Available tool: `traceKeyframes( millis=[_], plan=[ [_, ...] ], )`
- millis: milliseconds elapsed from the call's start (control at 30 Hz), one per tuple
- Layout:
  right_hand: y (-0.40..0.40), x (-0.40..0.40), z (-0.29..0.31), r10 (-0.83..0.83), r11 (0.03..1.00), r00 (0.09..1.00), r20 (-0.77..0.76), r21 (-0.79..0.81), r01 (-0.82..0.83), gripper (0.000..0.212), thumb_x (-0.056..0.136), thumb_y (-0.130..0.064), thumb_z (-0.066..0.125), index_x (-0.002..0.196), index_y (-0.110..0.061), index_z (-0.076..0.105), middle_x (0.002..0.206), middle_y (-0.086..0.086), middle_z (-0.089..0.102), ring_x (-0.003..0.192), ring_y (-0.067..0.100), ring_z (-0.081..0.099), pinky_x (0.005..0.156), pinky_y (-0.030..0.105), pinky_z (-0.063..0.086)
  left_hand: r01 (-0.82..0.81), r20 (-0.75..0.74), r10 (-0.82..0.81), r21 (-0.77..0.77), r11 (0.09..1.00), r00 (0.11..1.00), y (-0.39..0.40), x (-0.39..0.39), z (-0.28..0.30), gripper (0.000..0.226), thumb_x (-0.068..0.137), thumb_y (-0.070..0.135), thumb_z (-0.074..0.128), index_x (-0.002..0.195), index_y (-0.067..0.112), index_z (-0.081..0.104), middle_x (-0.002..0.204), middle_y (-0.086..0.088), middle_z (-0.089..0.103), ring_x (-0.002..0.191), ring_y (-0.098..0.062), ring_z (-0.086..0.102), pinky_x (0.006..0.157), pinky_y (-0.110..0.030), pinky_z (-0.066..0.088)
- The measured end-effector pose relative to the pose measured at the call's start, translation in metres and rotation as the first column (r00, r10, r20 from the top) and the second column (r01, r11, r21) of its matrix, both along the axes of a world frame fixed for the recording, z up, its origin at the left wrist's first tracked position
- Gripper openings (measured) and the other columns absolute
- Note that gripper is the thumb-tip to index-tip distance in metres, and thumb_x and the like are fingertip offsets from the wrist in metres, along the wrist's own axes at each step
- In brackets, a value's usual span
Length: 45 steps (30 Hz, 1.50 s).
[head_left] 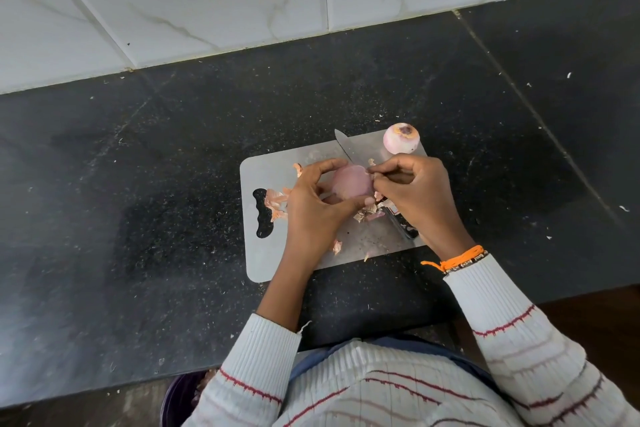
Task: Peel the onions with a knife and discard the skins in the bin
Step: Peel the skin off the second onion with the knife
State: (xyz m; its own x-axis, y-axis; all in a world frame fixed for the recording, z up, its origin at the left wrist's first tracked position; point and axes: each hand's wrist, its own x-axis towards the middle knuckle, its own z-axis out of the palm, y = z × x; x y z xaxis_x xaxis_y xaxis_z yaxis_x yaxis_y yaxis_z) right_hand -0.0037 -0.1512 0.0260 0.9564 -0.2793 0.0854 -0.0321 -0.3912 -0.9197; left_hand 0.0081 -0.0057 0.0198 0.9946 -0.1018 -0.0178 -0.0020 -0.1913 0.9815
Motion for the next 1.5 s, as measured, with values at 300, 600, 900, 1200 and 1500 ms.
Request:
traceKeyframes(
  millis=[300, 600, 900, 1200, 1500],
  plan=[
    [0.000, -0.001, 0.000, 0.088, 0.992, 0.996, -0.008, 0.088, -0.087, 0.016, 0.079, -0.025, 0.072, 0.089, -0.013, 0.068, 0.088, 0.001, 0.071, 0.084, 0.014, 0.068, 0.075, 0.034, 0.057, -0.008, -0.019, 0.007, -0.028, 1.000, 1.000, 0.000, 0.002, 0.000, 0.055, 0.062, 0.013, 0.084, 0.112, 0.016, 0.062, 0.108, 0.010, 0.063, 0.095, -0.009, 0.064, 0.084, -0.036, 0.056],
    [-0.007, 0.004, -0.011, 0.014, 0.999, 1.000, -0.009, -0.038, -0.014, 0.004, 0.088, -0.012, 0.061, 0.091, -0.010, 0.062, 0.084, 0.007, 0.066, 0.078, 0.017, 0.067, 0.072, 0.043, 0.058, 0.051, -0.082, -0.068, -0.196, 0.979, 0.994, 0.003, 0.000, 0.001, 0.046, 0.071, 0.004, 0.077, 0.112, 0.014, 0.061, 0.111, 0.001, 0.064, 0.100, -0.013, 0.065, 0.090, -0.040, 0.053],
    [0.006, -0.002, 0.005, 0.087, 0.995, 0.993, 0.080, -0.050, -0.083, 0.014, 0.080, -0.023, 0.070, 0.088, -0.015, 0.061, 0.086, -0.004, 0.064, 0.080, 0.009, 0.063, 0.065, 0.023, 0.055, 0.062, -0.091, -0.086, -0.242, 0.968, 0.992, 0.003, 0.002, -0.003, 0.048, 0.070, 0.003, 0.077, 0.114, 0.012, 0.061, 0.114, -0.008, 0.064, 0.103, -0.021, 0.065, 0.091, -0.047, 0.052],
    [0.001, 0.006, -0.007, -0.011, 0.993, 0.995, 0.097, -0.116, 0.022, 0.010, 0.089, -0.015, 0.060, 0.091, -0.006, 0.061, 0.086, 0.008, 0.065, 0.081, 0.020, 0.065, 0.071, 0.043, 0.057, 0.115, -0.180, -0.195, -0.382, 0.917, 0.964, 0.001, -0.001, -0.004, 0.041, 0.073, 0.016, 0.069, 0.113, 0.013, 0.060, 0.104, 0.005, 0.068, 0.100, -0.017, 0.065, 0.092, -0.040, 0.052],
    [-0.009, 0.005, -0.015, -0.065, 0.982, 0.998, 0.017, -0.175, 0.067, 0.010, 0.086, -0.005, 0.061, 0.085, -0.013, 0.055, 0.073, -0.009, 0.057, 0.067, 0.002, 0.057, 0.060, 0.006, 0.045, 0.026, -0.314, -0.254, -0.580, 0.814, 0.915, -0.006, 0.000, -0.002, 0.029, 0.092, 0.024, 0.045, 0.106, 0.002, 0.058, 0.098, -0.012, 0.071, 0.092, -0.018, 0.068, 0.081, -0.024, 0.056]
  ],
)
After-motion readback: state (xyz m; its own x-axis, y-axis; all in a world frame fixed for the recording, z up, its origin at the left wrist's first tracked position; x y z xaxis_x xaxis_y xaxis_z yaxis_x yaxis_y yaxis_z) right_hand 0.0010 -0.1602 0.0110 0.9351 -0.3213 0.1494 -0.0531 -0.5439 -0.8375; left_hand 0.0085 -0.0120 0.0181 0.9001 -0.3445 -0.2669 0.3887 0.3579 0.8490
